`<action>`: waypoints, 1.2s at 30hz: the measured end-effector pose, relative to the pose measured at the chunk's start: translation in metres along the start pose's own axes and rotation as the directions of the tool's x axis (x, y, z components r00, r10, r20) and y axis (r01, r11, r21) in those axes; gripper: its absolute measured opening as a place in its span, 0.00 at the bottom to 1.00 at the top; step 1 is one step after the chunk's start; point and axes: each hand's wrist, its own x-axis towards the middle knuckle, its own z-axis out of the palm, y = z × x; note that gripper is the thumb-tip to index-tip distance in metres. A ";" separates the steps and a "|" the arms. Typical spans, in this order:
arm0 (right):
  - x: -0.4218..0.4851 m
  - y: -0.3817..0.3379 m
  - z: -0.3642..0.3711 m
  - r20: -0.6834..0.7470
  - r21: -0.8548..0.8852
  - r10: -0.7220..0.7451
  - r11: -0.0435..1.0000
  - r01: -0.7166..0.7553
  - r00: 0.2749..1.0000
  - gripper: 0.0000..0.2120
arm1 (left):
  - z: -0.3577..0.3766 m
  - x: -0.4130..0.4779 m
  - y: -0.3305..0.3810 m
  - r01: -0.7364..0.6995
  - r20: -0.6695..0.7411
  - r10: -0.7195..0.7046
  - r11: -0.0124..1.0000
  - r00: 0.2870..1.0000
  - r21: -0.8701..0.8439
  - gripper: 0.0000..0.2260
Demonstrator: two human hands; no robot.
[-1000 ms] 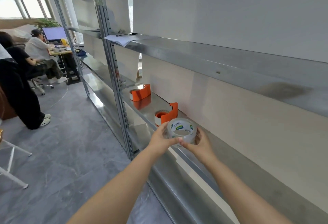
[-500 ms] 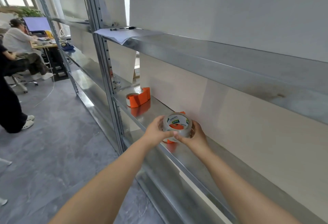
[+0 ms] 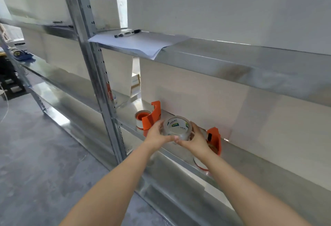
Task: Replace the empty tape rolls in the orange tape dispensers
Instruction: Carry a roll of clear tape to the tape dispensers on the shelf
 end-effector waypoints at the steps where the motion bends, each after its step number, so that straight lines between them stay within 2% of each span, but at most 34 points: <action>1: 0.004 -0.003 0.009 -0.021 -0.004 0.006 1.000 -0.006 1.000 0.32 | -0.010 0.008 -0.002 -0.009 0.024 0.009 1.000 1.000 0.015 0.39; 6: 0.022 -0.012 0.041 -0.163 -0.069 0.000 0.998 -0.011 0.987 0.28 | -0.037 0.042 -0.013 -0.039 0.152 0.030 0.997 0.988 0.059 0.35; 9: 0.027 -0.003 0.051 -0.201 -0.104 0.060 0.991 -0.082 0.978 0.36 | -0.042 0.056 -0.023 -0.050 0.216 0.022 0.990 0.976 0.129 0.37; 11: 0.031 0.009 0.055 -0.227 -0.137 0.153 0.973 -0.187 0.962 0.41 | -0.043 0.065 -0.031 -0.074 0.274 0.019 0.979 0.961 0.191 0.39; 16: 0.043 0.030 0.065 -0.296 -0.171 0.229 0.943 -0.287 0.927 0.38 | -0.042 0.085 -0.047 -0.028 0.338 -0.043 0.979 0.940 0.203 0.40; 23: 0.048 0.046 0.072 -0.388 -0.205 0.211 0.930 -0.307 0.897 0.31 | -0.037 0.098 -0.052 -0.038 0.394 -0.068 0.966 0.917 0.255 0.36; 29: 0.046 0.038 0.077 -0.407 -0.281 0.225 0.891 -0.356 0.885 0.35 | -0.035 0.102 -0.059 -0.033 0.454 -0.095 0.964 0.886 0.265 0.36; 31: 0.042 0.038 0.085 -0.391 -0.289 0.245 0.883 -0.371 0.887 0.35 | -0.041 0.099 -0.062 -0.065 0.470 -0.080 0.956 0.879 0.285 0.35; 33: 0.046 0.027 0.110 -0.448 -0.223 0.285 0.882 -0.415 0.847 0.35 | -0.064 0.108 -0.064 -0.151 0.543 -0.059 0.930 0.838 0.336 0.34; 36: 0.048 0.014 0.128 -0.438 -0.242 0.331 0.852 -0.464 0.836 0.41 | -0.086 0.113 -0.060 -0.197 0.531 -0.013 0.920 0.847 0.338 0.38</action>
